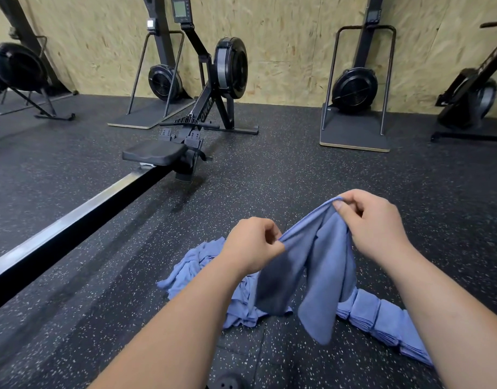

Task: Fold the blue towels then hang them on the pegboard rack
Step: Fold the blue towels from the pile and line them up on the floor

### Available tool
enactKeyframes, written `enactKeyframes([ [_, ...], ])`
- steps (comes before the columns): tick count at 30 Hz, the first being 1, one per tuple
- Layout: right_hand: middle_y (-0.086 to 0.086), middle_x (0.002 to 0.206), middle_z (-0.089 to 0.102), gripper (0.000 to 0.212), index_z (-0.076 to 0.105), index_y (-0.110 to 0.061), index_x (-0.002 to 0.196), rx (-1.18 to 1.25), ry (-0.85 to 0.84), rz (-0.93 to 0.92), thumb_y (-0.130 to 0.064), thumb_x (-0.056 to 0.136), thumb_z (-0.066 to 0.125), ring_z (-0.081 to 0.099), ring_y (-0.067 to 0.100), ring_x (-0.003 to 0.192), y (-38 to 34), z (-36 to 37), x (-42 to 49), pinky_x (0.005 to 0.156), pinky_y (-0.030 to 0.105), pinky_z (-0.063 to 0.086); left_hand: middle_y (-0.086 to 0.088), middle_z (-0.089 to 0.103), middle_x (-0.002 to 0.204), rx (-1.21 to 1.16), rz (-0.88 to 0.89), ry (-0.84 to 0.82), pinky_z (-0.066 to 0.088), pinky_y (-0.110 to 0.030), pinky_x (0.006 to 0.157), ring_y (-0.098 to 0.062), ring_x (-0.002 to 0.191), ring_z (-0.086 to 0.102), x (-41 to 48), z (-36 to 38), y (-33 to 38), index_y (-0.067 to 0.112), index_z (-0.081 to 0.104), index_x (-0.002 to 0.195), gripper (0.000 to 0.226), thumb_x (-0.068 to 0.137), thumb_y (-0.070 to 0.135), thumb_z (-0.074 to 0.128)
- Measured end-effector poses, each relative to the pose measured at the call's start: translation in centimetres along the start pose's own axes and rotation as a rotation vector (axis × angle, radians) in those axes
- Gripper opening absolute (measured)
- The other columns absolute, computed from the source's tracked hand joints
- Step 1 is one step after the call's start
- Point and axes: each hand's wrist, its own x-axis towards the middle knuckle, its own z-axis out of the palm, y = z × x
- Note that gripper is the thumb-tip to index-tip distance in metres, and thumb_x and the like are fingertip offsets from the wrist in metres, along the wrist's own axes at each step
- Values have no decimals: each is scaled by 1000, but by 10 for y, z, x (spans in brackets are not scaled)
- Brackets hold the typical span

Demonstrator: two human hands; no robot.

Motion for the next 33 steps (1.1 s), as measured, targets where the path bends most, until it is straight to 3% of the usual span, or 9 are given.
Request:
enactKeyframes([
  [8,-5,70,68,13,72,-26,93,-18,130,112,-32,103,65,64,16,72,17,-10,5,64,30,41,11,67,73,247,-90,-82,54,-30,70,-19,79,67,3,-5,-16,31,62,70,10,76,36,67],
  [14,-3,74,69,17,74,-21,97,-34,179,245,-35,102,65,63,26,76,45,-21,13,70,35,41,12,70,77,196,-149,-55,58,-35,75,-14,80,67,4,-12,-31,30,65,78,7,73,33,64],
  [17,-2,76,71,14,73,-23,95,-52,93,298,-34,102,66,65,26,80,53,-21,12,68,35,43,13,69,77,101,-157,57,58,-37,75,-13,79,67,5,-13,-35,29,63,80,5,80,24,65],
  [20,-4,78,73,7,72,-28,94,-19,-7,324,-30,100,68,68,24,82,61,-15,13,69,35,47,12,69,78,-26,-193,212,51,-30,71,-11,76,65,7,-15,-34,28,63,86,8,90,21,64],
  [25,-3,72,65,15,68,-31,103,77,-133,226,-17,103,62,55,12,61,56,-9,14,62,31,40,11,67,78,-167,-109,323,39,-14,66,0,70,58,10,-18,-22,31,67,97,6,99,25,67],
  [27,-3,75,66,21,67,-34,107,86,-203,151,-15,103,60,55,11,59,45,-7,13,63,32,43,7,66,73,-218,-42,309,42,-21,67,-5,65,57,11,-12,-15,34,69,101,5,99,29,69],
  [31,-11,93,71,31,66,-43,106,66,-379,-29,-13,99,65,68,17,86,21,-1,5,83,36,52,5,69,68,-342,88,136,52,-33,74,-11,62,60,7,9,7,33,71,114,18,97,30,73],
  [33,-9,93,70,29,65,-40,104,93,-452,-109,-12,98,68,66,17,84,9,5,0,81,32,51,7,72,70,-334,125,47,56,-35,79,-11,65,64,3,19,19,34,71,121,25,96,32,72],
])
